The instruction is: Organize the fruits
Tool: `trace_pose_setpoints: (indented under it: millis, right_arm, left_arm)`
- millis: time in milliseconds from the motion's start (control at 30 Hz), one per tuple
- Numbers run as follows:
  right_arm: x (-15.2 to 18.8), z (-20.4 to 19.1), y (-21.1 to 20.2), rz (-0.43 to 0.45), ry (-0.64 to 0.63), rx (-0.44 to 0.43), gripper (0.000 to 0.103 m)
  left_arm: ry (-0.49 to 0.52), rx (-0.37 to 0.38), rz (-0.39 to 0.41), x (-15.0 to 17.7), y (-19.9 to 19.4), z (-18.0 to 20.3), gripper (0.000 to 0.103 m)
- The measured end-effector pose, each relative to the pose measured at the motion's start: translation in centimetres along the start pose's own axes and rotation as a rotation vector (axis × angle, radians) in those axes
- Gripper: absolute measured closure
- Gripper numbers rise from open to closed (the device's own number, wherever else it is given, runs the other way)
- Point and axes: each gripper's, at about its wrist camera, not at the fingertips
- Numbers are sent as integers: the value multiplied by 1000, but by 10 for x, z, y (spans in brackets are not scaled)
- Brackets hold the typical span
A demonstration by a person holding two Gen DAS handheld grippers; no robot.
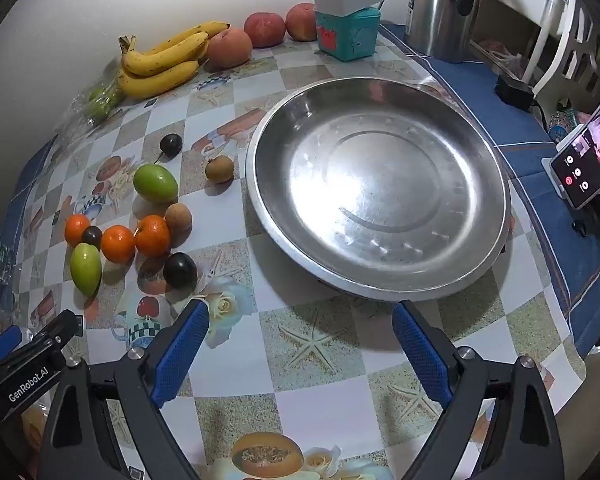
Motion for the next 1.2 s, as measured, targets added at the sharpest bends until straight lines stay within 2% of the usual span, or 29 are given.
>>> trace_pose_setpoints:
  millis: [1200]
  right_arm:
    - [-1,0,1,6,-5,13,10]
  left_arm:
    - [6,3,10,0,-2,1,0]
Point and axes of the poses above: each gripper's, at about its wrist camera, not at the fingertips, and y roughly the way its jaws point, z to its right, x to its underside, and after that the axes turned 9 degrees about y, right-handed
